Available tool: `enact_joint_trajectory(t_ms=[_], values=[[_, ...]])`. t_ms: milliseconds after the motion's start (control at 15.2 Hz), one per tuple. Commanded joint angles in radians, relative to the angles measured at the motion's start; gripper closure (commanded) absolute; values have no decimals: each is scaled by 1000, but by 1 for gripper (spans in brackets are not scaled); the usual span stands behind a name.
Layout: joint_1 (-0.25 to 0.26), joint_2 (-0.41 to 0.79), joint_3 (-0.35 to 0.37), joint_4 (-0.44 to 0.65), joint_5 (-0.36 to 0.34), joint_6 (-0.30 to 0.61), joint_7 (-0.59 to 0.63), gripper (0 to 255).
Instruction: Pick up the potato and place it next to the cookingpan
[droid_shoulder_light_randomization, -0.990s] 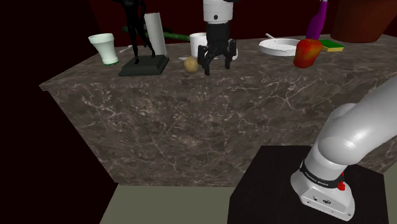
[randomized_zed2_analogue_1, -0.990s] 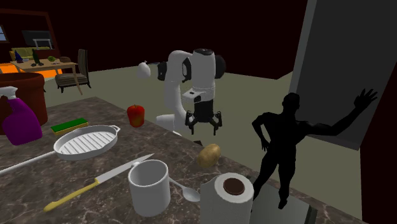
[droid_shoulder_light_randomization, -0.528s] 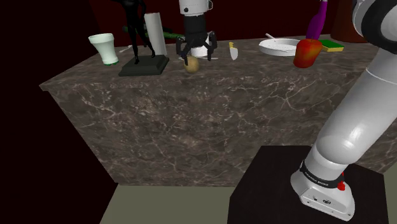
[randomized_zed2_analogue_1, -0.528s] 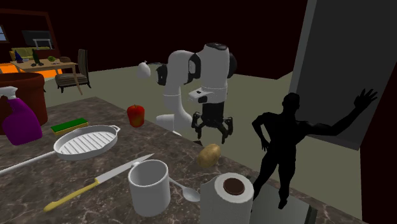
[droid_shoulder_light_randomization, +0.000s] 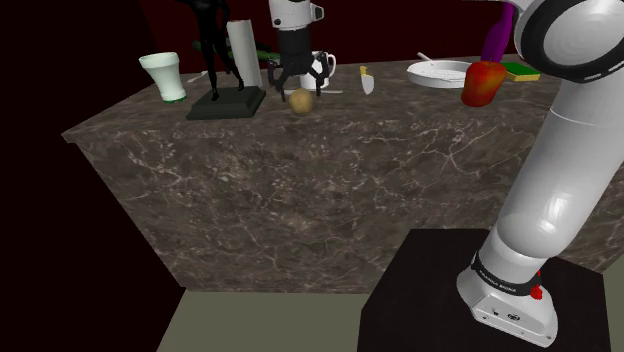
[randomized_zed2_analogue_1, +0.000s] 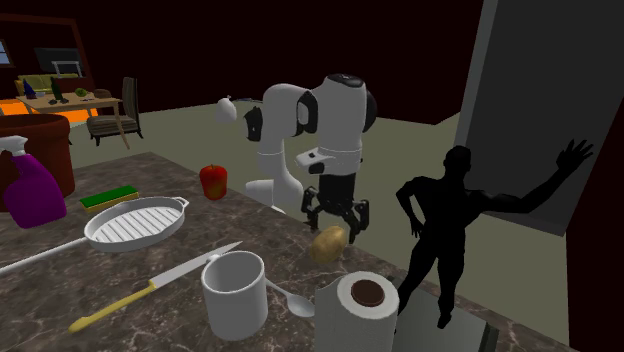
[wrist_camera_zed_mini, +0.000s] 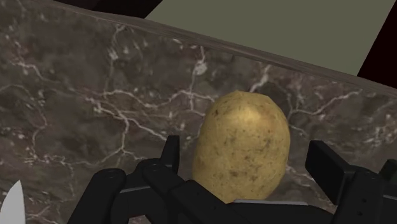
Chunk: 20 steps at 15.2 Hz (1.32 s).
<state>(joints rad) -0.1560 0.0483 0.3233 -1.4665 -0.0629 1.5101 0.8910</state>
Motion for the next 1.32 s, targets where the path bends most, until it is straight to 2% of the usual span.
enact_joint_trajectory(t_ms=[0,132,594,660,1254], values=[[-2,-8,-1,-39,3,31,0,0],[-3,-15,-2,-69,5,55,-1,0],[-3,-15,-2,-68,5,55,-1,0],[-3,-15,-2,-68,5,55,-1,255],[-3,-15,-2,-69,5,55,-1,255]])
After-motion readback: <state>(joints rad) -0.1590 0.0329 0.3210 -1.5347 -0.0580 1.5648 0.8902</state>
